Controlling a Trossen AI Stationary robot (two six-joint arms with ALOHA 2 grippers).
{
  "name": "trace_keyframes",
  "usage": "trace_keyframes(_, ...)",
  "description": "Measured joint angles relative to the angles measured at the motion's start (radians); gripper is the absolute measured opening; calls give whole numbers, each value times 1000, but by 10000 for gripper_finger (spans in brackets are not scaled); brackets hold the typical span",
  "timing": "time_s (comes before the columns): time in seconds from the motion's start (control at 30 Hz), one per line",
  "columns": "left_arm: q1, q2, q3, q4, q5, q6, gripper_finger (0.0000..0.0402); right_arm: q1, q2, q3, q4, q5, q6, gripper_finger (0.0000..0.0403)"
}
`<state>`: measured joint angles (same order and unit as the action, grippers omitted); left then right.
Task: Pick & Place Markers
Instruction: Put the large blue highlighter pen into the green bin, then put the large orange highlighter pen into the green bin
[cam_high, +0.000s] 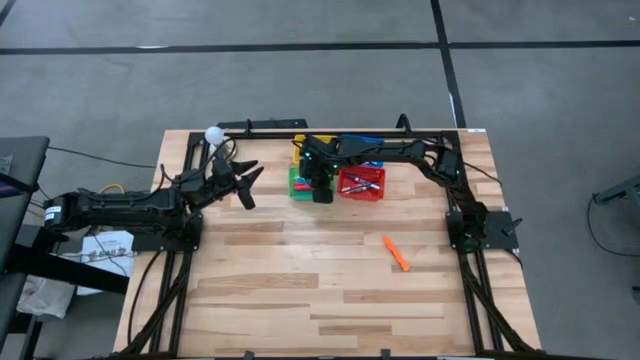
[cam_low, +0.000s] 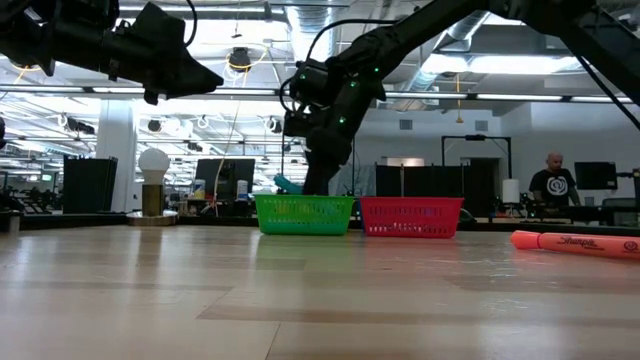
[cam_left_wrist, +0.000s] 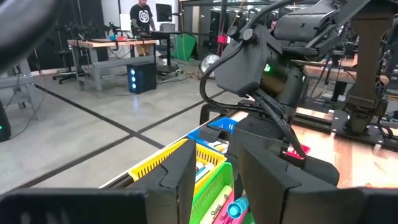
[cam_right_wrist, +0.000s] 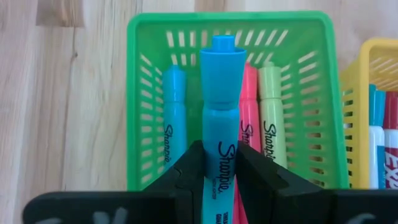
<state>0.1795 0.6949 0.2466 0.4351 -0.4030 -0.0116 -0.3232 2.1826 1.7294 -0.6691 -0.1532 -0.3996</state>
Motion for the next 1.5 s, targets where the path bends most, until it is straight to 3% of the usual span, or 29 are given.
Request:
trace_keyframes(0.23,0,0,0,0,0,0,117,0,0,0,-4,0,-1,70)
trace_keyframes(0.63,0,0,0,0,0,0,117,0,-6,-1,7,3,-1,129)
trace_keyframes(0.73,0,0,0,0,0,0,117,0,-32,39,-68,2,7,137)
trace_keyframes(0.9,0,0,0,0,0,0,117,8,-110,171,-334,0,13,139)
trace_keyframes(1.27,0,0,0,0,0,6,117,73,-281,216,-865,-4,427,138)
trace_keyframes(1.5,0,0,0,0,0,7,117,179,-349,118,-893,-4,627,176)
